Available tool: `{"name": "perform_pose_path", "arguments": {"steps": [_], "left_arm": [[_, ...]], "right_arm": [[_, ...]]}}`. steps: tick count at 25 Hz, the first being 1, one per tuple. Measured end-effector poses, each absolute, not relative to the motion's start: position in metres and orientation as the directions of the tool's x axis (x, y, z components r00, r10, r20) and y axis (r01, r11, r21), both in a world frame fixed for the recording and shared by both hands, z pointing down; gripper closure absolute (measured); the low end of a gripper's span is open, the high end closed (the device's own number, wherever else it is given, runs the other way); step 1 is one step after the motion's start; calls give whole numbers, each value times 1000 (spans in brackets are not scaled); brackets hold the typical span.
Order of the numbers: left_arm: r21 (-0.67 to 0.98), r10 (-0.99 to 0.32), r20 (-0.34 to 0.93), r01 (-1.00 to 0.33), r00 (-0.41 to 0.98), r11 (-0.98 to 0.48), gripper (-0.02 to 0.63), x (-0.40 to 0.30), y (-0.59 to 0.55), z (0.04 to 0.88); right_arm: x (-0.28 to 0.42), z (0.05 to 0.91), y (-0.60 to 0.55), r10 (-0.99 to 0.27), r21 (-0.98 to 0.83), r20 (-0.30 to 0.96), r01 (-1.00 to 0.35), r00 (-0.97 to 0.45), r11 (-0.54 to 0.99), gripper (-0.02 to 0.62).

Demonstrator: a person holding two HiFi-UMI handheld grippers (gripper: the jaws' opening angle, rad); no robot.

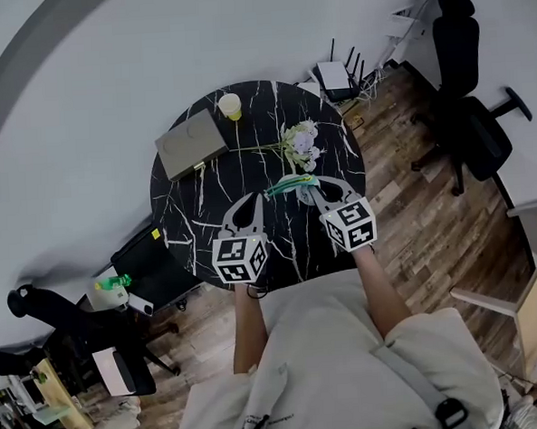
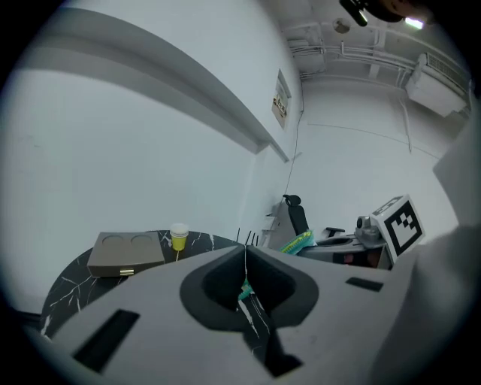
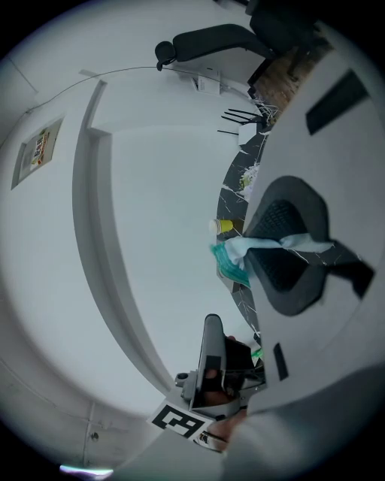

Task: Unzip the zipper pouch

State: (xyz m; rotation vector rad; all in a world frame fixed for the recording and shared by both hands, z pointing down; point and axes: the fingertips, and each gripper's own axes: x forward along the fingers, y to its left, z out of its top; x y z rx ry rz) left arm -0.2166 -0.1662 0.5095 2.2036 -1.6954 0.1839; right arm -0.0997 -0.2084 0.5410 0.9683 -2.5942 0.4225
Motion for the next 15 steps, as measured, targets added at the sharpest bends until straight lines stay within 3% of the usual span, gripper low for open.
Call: {"name": "perform_pose_path", "arguments": {"steps": [15], "left_arm": [[171, -908, 343, -967, 240, -191, 581, -223, -176, 517]], "right_arm": [[-94, 537, -220, -587, -182, 415, -695, -695, 695, 580]]}}
